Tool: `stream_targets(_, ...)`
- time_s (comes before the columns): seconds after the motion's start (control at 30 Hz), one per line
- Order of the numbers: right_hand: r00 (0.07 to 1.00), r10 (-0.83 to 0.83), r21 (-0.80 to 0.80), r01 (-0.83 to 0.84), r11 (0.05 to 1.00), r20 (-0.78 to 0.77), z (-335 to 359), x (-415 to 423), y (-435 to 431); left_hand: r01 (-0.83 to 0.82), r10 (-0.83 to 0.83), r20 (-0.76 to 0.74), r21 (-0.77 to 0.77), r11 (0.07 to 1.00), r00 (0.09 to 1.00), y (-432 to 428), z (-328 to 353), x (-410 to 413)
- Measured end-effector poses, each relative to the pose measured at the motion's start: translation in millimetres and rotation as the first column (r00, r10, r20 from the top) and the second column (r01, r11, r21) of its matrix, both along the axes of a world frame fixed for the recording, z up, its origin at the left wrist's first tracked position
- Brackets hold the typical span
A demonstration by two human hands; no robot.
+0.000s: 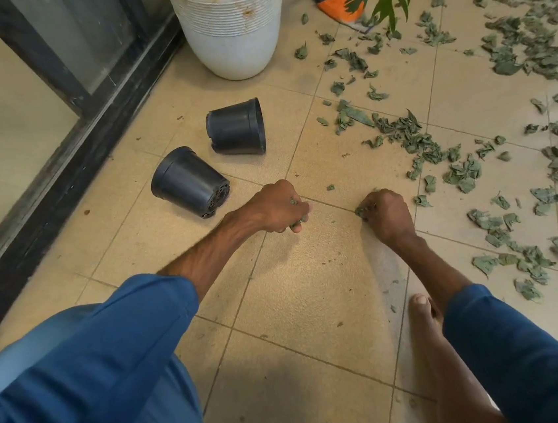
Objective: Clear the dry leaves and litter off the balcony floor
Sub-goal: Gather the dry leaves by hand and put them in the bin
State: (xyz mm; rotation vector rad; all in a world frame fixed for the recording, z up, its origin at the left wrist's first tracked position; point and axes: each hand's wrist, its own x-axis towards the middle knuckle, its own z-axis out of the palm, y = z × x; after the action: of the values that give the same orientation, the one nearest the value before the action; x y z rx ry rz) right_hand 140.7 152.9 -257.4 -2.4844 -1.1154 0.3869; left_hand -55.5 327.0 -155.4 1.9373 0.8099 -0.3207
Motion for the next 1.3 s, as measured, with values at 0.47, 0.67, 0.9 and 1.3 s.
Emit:
stream_targets(0.47, 0.991, 0.136, -0.046, -0.136, 0.990, -0.001, 6.0, -8.5, 84.2, 0.011, -0.010, -0.016, 0.040, 0.999, 1.000, 6.2, 4.6, -14.6)
stream_targets(0.67, 0.989, 0.112, -0.096, -0.103, 0.990, 0.099, 4.1, -23.4, 79.9, -0.005, 0.006, -0.040, 0.041, 0.999, 0.999, 10.2, 2.5, -19.5)
stream_targets(0.9, 1.000, -0.002, -0.067, 0.001, 0.998, -0.020, 15.9, -9.2, 65.1, 0.032, -0.030, -0.041, 0.047, 0.998, 0.999, 8.0, 0.0, -15.2)
stream_targets(1.3, 0.965, -0.212, 0.027, 0.218, 0.975, -0.156, 33.6, 59.8, 17.6, 0.112, -0.112, -0.009, 0.064, 0.992, 0.994, -5.7, 0.3, 3.4)
